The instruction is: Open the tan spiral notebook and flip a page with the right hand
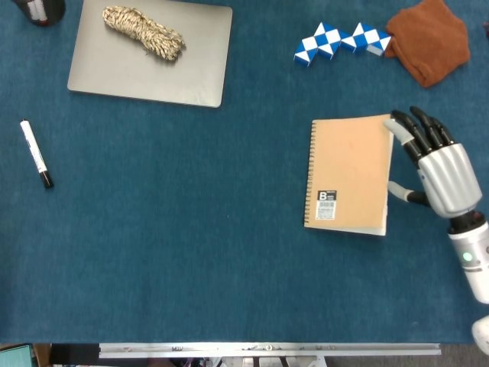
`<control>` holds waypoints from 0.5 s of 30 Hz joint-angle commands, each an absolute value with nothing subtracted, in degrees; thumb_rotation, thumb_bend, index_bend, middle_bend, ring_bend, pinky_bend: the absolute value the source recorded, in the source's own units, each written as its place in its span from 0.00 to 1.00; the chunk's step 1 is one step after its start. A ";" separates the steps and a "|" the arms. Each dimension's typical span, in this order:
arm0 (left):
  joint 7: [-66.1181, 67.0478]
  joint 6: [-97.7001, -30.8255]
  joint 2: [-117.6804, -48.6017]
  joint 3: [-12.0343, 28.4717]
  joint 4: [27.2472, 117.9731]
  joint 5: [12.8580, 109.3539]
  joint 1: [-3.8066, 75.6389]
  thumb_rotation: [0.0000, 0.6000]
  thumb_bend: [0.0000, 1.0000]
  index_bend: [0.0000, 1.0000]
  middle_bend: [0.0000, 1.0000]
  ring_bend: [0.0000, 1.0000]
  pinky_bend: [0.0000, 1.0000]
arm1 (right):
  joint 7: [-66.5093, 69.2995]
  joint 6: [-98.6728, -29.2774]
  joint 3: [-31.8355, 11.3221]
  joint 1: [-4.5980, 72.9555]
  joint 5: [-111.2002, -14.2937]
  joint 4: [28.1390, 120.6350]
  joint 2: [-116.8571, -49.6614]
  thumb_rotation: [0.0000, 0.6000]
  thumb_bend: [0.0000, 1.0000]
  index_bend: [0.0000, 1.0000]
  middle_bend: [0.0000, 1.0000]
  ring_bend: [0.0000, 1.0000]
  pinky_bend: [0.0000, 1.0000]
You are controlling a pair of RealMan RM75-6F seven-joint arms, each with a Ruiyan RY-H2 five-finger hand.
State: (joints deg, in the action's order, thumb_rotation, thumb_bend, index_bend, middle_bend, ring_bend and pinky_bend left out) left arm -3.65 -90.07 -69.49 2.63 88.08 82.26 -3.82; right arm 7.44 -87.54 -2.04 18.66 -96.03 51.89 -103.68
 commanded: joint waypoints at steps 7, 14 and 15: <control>-3.99 -90.26 -69.55 2.55 87.92 82.29 -4.04 1.00 0.06 0.27 0.23 0.20 0.36 | 8.67 -88.51 -3.02 20.97 -96.89 50.65 -105.89 1.00 0.17 0.16 0.17 0.08 0.19; -4.36 -90.49 -69.54 2.45 87.72 82.32 -4.32 1.00 0.06 0.27 0.23 0.20 0.36 | 9.10 -88.36 -3.66 22.75 -97.02 49.86 -107.37 1.00 0.24 0.16 0.17 0.08 0.19; -4.43 -90.51 -69.56 2.42 87.69 82.33 -4.37 1.00 0.06 0.27 0.23 0.20 0.36 | 9.11 -88.24 -3.72 22.96 -96.98 49.72 -107.59 1.00 0.25 0.16 0.17 0.08 0.19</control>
State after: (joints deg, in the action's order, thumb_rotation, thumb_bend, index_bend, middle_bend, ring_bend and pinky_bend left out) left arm -4.42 -90.51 -69.56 2.42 87.69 82.32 -4.36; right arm 9.08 -88.32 -3.66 22.86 -97.00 49.81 -107.48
